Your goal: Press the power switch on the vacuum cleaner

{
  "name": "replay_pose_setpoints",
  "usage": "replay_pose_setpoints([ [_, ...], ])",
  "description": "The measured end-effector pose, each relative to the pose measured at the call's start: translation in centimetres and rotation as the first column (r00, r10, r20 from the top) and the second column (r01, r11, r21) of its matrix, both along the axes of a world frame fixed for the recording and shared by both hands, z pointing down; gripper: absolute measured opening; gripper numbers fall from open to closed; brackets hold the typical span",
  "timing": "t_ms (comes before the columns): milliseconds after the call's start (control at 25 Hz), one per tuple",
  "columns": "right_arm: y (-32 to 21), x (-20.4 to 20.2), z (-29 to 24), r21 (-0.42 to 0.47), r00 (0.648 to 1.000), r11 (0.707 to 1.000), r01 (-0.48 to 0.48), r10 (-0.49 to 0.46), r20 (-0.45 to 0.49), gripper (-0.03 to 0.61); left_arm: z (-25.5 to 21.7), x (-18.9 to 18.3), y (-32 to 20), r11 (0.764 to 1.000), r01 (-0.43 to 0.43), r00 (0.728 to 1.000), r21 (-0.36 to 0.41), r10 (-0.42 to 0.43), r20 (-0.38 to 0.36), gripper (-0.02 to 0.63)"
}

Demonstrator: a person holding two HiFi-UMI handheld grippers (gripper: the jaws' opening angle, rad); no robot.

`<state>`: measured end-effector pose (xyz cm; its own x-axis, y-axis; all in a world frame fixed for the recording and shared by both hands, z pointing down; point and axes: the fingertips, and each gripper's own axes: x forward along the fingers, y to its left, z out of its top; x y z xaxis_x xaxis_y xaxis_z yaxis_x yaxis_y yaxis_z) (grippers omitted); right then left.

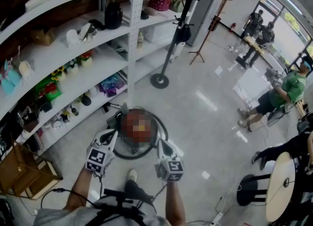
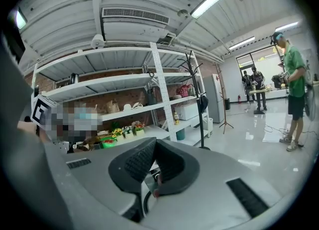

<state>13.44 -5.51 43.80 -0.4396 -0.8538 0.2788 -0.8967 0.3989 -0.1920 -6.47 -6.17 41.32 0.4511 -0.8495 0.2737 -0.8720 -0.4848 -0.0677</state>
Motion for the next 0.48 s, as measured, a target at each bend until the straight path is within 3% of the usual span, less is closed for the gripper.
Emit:
replay_pose_setpoints([
  [480, -5.9, 1.8, 1.1, -0.02, 0.999, 0.999, 0.04, -0.039, 0.032, 0.012, 1.6, 2.2, -6.0, 1.0, 0.027, 1.0, -0.014, -0.026, 0.009, 0.006],
])
